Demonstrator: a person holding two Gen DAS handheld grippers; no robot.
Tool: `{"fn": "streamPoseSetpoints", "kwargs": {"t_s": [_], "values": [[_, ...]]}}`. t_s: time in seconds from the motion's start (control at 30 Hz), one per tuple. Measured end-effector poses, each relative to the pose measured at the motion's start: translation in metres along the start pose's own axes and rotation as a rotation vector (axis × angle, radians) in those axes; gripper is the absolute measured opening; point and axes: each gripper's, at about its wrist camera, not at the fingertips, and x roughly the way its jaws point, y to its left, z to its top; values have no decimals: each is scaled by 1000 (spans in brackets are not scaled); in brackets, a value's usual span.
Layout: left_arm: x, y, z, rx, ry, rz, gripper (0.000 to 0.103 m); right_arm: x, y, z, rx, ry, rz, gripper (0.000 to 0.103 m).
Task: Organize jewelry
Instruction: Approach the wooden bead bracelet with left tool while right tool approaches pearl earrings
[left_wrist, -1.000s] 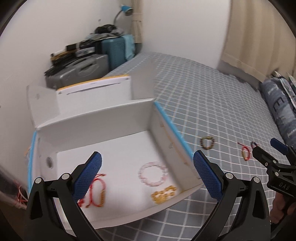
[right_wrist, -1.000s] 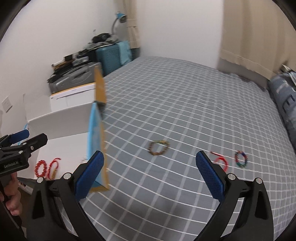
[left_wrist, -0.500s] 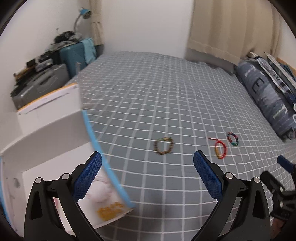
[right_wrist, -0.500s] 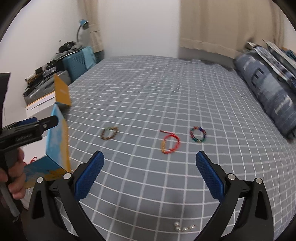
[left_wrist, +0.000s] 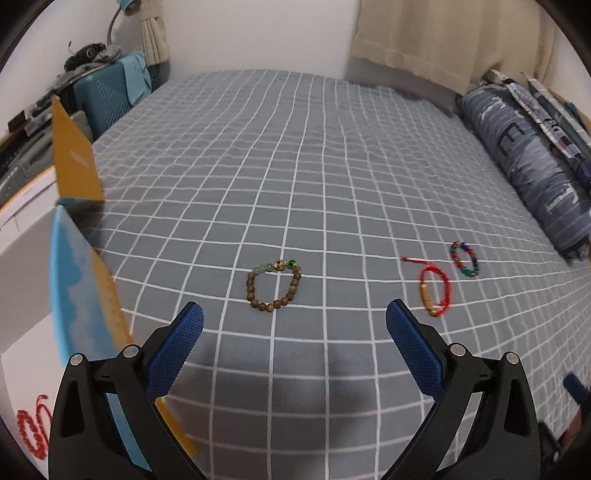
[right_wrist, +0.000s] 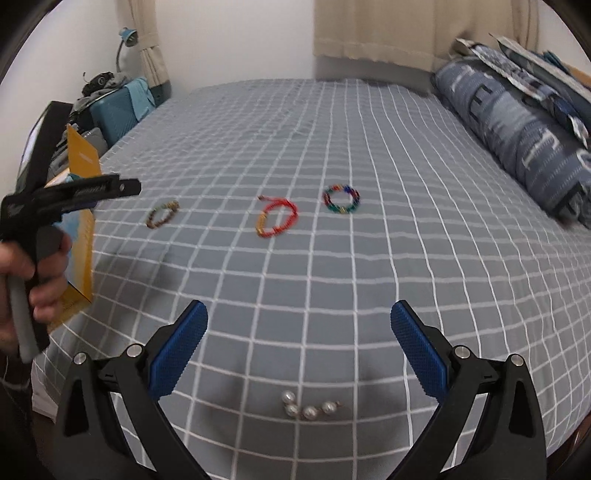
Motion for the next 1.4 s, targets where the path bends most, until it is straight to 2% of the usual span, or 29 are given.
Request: {"fn": "streamPoseSetpoints", "kwargs": {"t_s": [0.3,0.5,0.7,0.93,1.0,1.13,1.23,1.4], "values": [[52,2,-1,-27,56,21,97,18,-12,-40,9,59,14,95],[76,6,-6,-34,65,37,97,29,-11,-66,25,81,41,94],[100,15,-10,-43,91,78,97,42,-11,-82,34,112,35,77],[113,20,-12,-49,109,92,96,45,-14,-85,36,99,22,64],[115,21,-11,-47,108,96,93,44,-15,-85,36,94,20,60],[114,20,-10,-46,113,104,82,43,-13,-86,22,85,11,49],[114,21,-9,-54,115,110,71,44,-10,-86,3,79,1,40],[110,12,-11,-15,113,108,51,44,-6,-86,-20,70,-1,29]]}}
